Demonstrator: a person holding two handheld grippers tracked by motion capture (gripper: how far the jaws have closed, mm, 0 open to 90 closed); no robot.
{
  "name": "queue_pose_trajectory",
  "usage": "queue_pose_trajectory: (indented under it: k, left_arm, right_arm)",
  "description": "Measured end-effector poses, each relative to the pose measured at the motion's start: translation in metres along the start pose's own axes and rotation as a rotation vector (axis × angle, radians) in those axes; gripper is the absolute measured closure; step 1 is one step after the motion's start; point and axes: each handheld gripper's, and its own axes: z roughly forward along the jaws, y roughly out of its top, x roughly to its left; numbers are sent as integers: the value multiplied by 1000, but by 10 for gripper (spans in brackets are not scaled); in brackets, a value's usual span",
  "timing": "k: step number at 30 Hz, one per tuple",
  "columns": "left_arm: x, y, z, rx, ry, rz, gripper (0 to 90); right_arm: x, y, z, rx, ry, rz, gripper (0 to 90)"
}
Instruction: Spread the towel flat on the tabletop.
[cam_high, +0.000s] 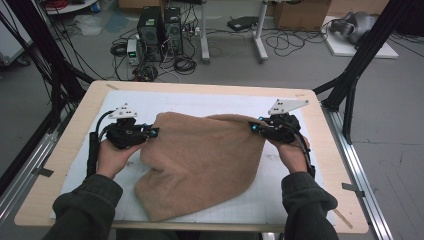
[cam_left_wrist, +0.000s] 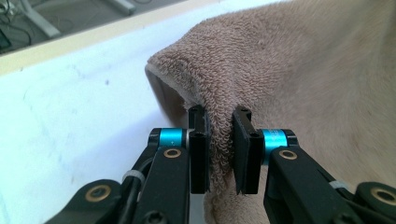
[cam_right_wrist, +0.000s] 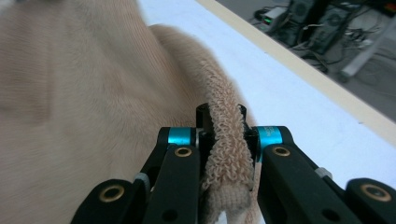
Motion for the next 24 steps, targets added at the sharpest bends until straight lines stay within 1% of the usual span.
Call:
queue_pose_trajectory:
  k: [1, 2, 3, 4, 5, 6, 7, 8, 9, 10, 11, 12, 13, 14, 15, 16, 17, 18, 19, 20, 22, 24]
  left_arm:
    - [-2, -8, -2, 19, -17, -12, 786]
    - [-4, -17, -3, 49, -27, -15, 787]
    - [-8, -30, -4, 82, -49, -23, 787]
    - [-10, -38, -6, 101, -60, -28, 787]
    - [-13, -49, -7, 119, -82, -39, 787]
    - [-16, -61, -8, 139, -105, -54, 788]
    - [-19, -72, -10, 148, -122, -64, 788]
    - [-21, -81, -12, 147, -137, -84, 788]
    - [-23, -88, -14, 127, -159, -110, 788]
    - [-23, -92, -16, 119, -176, -123, 786]
    - [-22, -92, -18, 112, -186, -130, 781]
    - [-21, -90, -19, 111, -193, -133, 762]
    - [-19, -88, -20, 110, -192, -135, 724]
    - [-18, -81, -21, 112, -183, -116, 662]
    - [-18, -75, -23, 104, -178, -101, 570]
    - [-17, -68, -25, 96, -175, -78, 570]
    - [-17, -61, -26, 74, -172, -75, 541]
    - [-15, -52, -28, 62, -163, -55, 486]
    - [-14, -46, -29, 48, -157, -45, 486]
    - [-12, -38, -30, 26, -146, -38, 480]
    - [-9, -27, -30, -1, -137, -29, 460]
    - [-6, -17, -26, -7, -123, -17, 456]
  right_arm:
    - [5, -4, 0, 17, 16, -11, 834]
    - [11, -9, 3, 43, 34, -26, 833]
    - [17, -17, 7, 70, 57, -28, 833]
    - [25, -28, 14, 110, 95, -36, 832]
    - [29, -35, 18, 139, 112, -38, 832]
    - [35, -46, 24, 164, 142, -24, 831]
    - [40, -56, 29, 183, 176, -12, 831]
    - [43, -65, 33, 195, 201, -6, 824]
    - [47, -73, 37, 205, 214, 8, 813]
    - [50, -80, 40, 209, 227, 22, 792]
    - [51, -84, 42, 212, 240, 29, 748]
    - [52, -85, 43, 207, 240, 23, 684]
    - [52, -84, 43, 203, 234, 27, 613]
    - [51, -82, 41, 201, 237, 40, 574]
    - [48, -71, 33, 173, 224, 28, 543]
    - [48, -71, 33, 173, 224, 28, 543]
    - [47, -65, 28, 156, 217, 21, 528]
    - [39, -55, 21, 140, 209, 27, 506]
    - [39, -55, 21, 140, 209, 27, 506]
    - [36, -52, 19, 135, 209, 24, 505]
    - [30, -46, 16, 134, 192, 23, 492]
    - [24, -42, 14, 109, 199, 36, 493]
